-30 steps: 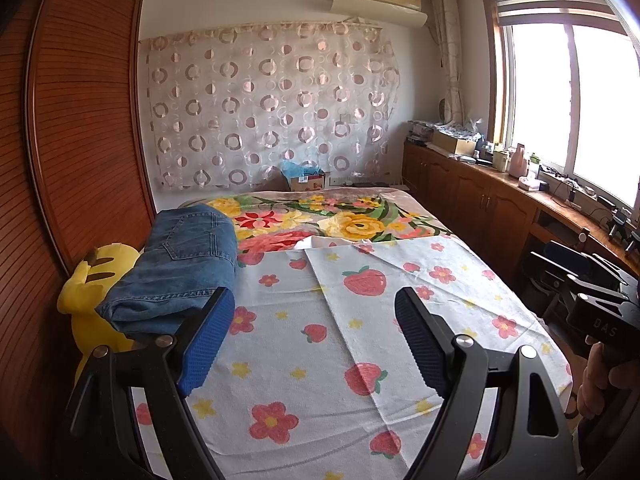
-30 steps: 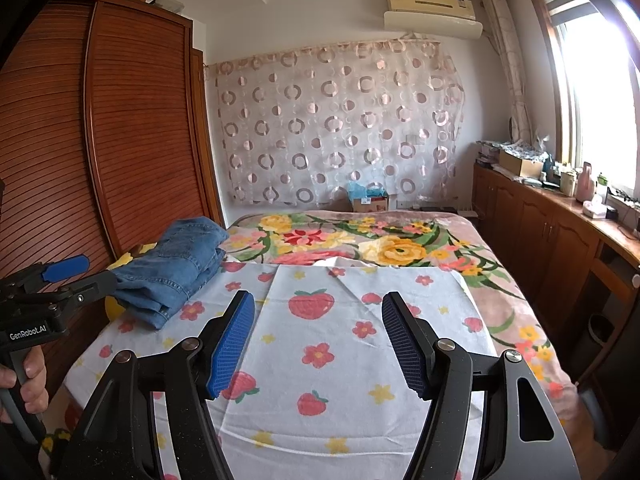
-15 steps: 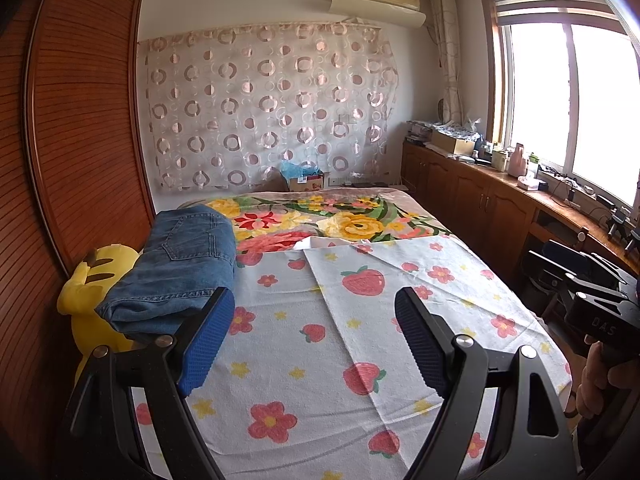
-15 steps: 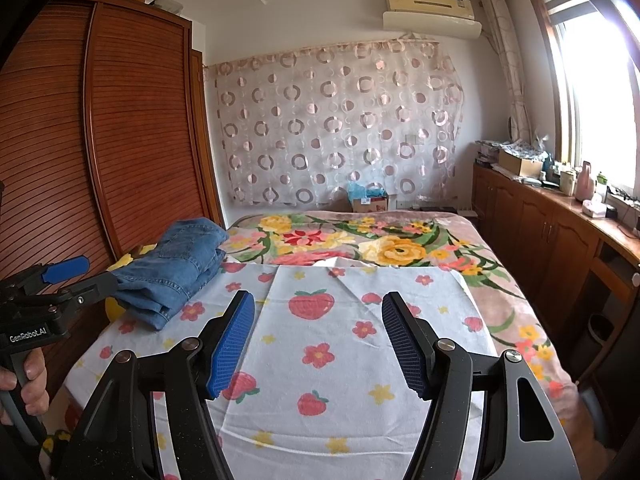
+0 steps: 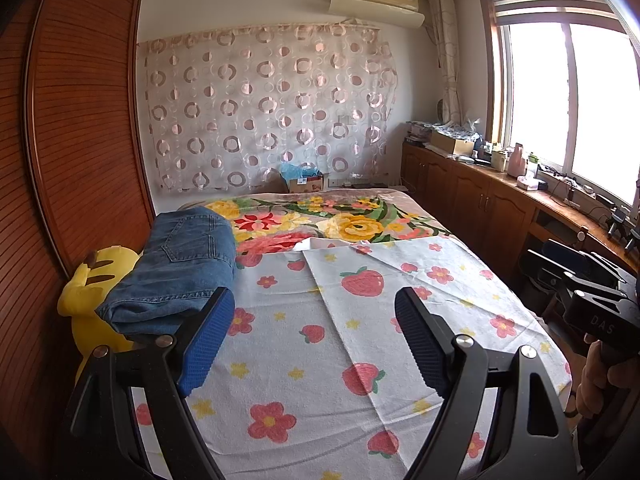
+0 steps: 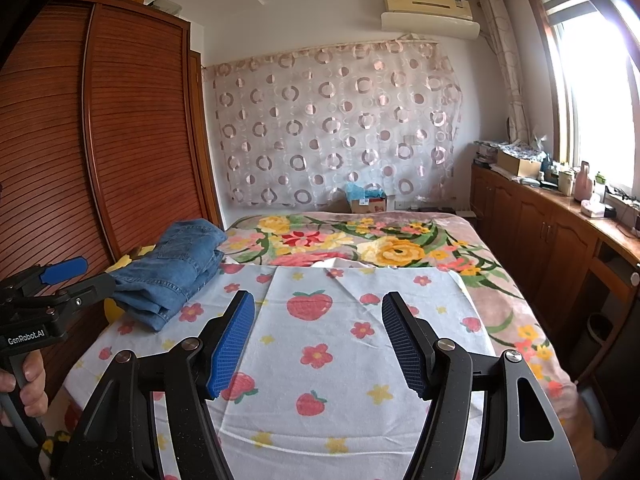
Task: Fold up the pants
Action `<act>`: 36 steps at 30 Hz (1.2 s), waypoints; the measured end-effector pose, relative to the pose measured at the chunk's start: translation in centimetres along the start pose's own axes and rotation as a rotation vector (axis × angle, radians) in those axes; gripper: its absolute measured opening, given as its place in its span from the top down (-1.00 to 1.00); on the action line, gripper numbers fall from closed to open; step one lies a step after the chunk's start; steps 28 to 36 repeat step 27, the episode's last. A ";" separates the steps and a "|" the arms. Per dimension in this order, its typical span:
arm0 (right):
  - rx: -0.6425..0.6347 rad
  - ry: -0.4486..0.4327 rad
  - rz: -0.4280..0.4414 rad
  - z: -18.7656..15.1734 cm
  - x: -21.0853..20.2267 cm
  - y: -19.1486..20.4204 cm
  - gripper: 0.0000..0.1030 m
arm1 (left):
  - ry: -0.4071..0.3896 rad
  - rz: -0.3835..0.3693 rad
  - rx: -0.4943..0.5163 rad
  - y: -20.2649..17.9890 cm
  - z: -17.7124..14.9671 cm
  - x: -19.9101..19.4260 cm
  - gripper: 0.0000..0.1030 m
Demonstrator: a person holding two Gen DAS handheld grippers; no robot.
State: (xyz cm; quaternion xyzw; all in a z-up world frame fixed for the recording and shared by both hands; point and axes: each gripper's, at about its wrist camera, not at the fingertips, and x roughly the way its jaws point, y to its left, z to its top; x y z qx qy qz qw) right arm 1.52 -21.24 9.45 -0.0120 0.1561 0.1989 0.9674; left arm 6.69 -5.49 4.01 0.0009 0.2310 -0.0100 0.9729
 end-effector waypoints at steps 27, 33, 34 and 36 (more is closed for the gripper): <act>0.001 -0.005 0.000 0.1 -0.3 0.1 -0.33 | -0.002 -0.001 0.002 -0.1 -0.2 0.1 -0.61; 0.001 -0.005 0.000 0.1 -0.3 0.1 -0.33 | -0.002 -0.001 0.002 -0.1 -0.2 0.1 -0.61; 0.001 -0.005 0.000 0.1 -0.3 0.1 -0.33 | -0.002 -0.001 0.002 -0.1 -0.2 0.1 -0.61; 0.001 -0.005 0.000 0.1 -0.3 0.1 -0.33 | -0.002 -0.001 0.002 -0.1 -0.2 0.1 -0.61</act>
